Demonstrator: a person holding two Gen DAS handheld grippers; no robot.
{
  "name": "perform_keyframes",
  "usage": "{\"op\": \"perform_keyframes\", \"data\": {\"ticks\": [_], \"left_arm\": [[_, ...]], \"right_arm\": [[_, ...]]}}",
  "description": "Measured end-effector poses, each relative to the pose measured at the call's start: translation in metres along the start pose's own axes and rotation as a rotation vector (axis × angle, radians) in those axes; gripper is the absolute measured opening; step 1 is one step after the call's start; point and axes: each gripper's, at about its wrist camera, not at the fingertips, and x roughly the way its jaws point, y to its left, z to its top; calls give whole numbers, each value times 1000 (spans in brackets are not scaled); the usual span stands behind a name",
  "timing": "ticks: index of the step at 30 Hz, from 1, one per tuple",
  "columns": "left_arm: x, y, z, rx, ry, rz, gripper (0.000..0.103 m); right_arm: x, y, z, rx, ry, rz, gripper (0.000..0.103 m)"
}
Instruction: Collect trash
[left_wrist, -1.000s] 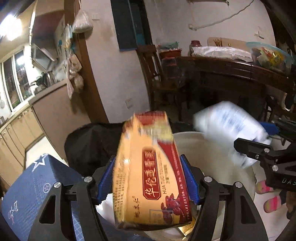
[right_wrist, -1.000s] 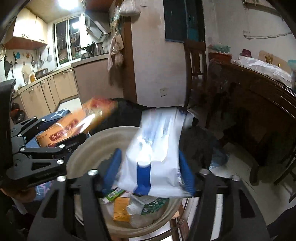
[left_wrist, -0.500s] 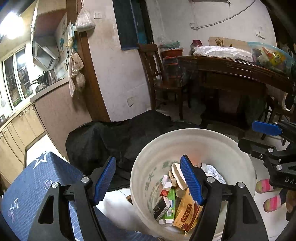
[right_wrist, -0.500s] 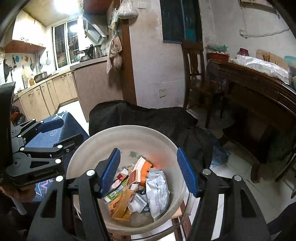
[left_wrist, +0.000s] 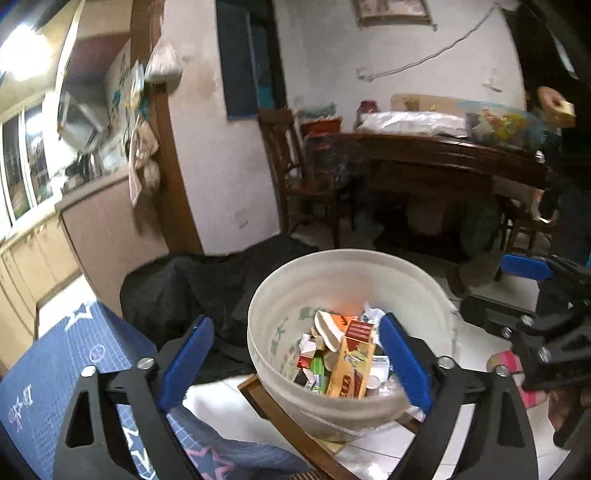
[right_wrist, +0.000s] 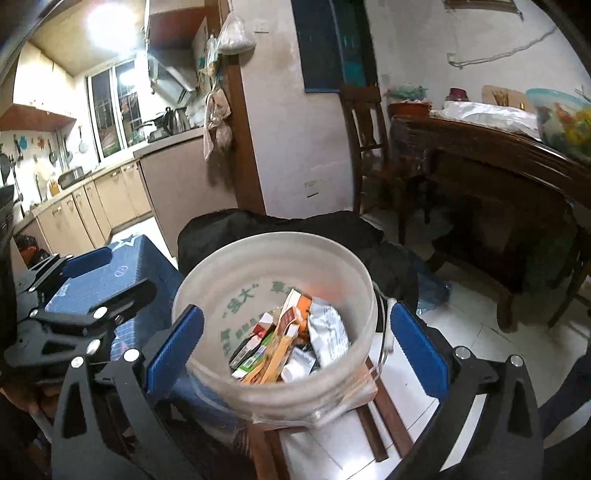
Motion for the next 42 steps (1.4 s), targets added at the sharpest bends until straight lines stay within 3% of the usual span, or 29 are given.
{"op": "perform_keyframes", "data": {"ticks": [3,9,12,17,27,34,38,41,42], "left_arm": [[-25,-2,-8,11,-33,-17,98],[-67,5,-28,-43,10,-77,98],[-90,10,-38,-76,-16,-58,98],[-125,6,-51,-76,-54,-37,98],[-158,-9,-59,-61,-45,-34,98],[-179,-18,-60,-60,-86,37,98],[-198,-5,-65,-112,-118,110,98],[-213,8,-70,-137,-129,214,98],[-218,15,-74,-149,-132,283,98]], "right_arm": [[-15,3,-8,9,11,-46,98],[-42,11,-25,-13,30,-200,98],[-63,14,-34,-11,17,-243,98],[-91,20,-43,-25,-13,-281,98],[-125,33,-56,-68,-61,-233,98],[-143,41,-59,-105,-115,-245,98],[-150,59,-60,-130,-133,-170,98],[-153,79,-60,-166,-149,-112,98],[-152,86,-61,-177,-150,-93,98]]}}
